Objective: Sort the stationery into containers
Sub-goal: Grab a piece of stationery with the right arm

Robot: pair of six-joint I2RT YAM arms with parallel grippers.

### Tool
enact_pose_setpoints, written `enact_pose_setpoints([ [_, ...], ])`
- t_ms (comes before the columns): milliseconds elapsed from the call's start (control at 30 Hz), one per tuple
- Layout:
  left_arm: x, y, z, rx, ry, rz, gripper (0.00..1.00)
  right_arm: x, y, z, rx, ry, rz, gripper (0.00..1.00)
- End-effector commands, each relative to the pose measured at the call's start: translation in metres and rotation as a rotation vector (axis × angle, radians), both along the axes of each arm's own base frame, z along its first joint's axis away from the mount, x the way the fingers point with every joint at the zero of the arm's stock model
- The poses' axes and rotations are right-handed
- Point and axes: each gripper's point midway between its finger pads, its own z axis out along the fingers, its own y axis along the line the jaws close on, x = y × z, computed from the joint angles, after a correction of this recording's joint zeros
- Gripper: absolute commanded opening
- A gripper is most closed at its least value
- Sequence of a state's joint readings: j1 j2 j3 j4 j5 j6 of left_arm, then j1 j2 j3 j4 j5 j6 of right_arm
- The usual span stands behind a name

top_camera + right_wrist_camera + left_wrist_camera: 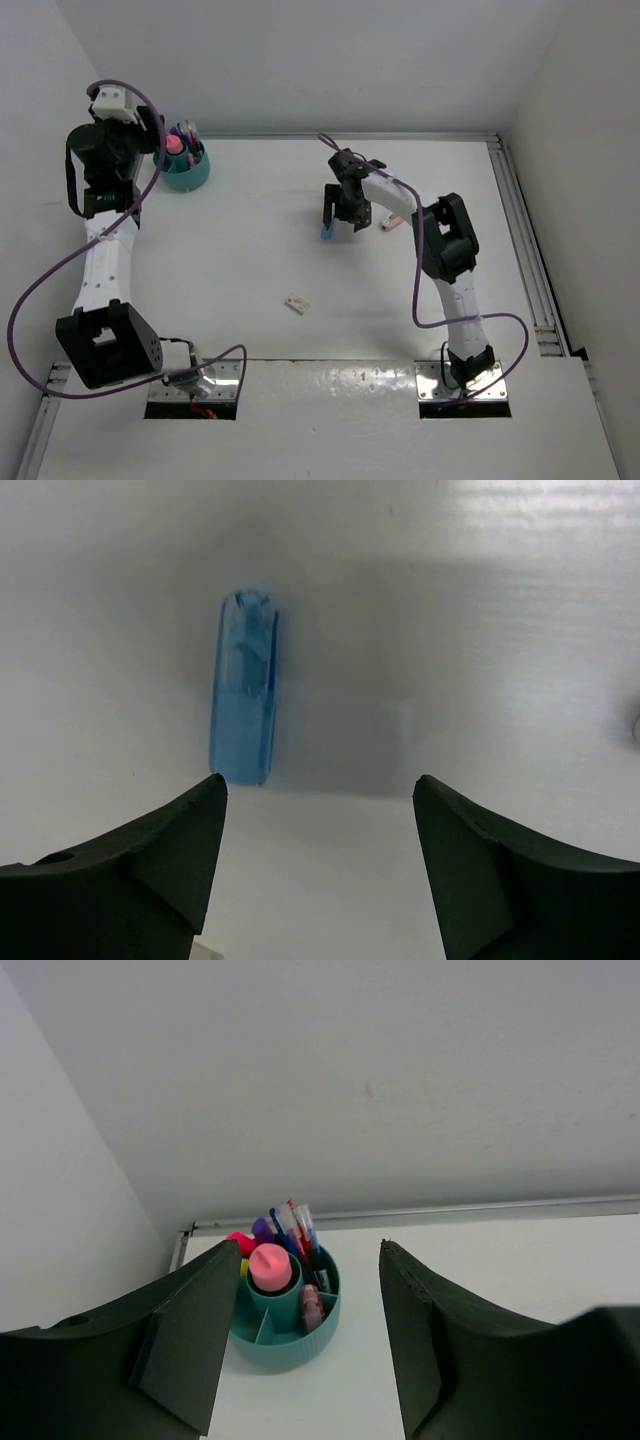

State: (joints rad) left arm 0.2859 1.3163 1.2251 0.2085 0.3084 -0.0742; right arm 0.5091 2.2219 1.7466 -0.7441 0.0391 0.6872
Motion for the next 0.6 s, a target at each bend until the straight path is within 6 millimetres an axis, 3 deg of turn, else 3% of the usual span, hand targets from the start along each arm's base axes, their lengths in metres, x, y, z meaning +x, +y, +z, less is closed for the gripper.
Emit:
enact_pose_setpoints([
  [0,-0.020,0.006,0.017,0.027,-0.036,0.032,0.64,0.027,0.016,0.007,0.012,-0.076,-0.018,0.73],
  [167,-0.028,0.011,0.007,0.028,-0.013,0.048,0.64,0.035,0.036,0.004,0.033,-0.083,0.002,0.72],
  [333,-0.031,0.017,0.005,0.029,-0.001,0.066,0.64,0.024,0.033,-0.015,-0.008,-0.054,0.009,0.70],
  [567,-0.030,0.019,-0.003,0.030,0.017,0.058,0.64,0.018,0.031,-0.030,-0.092,-0.067,0.116,0.43],
])
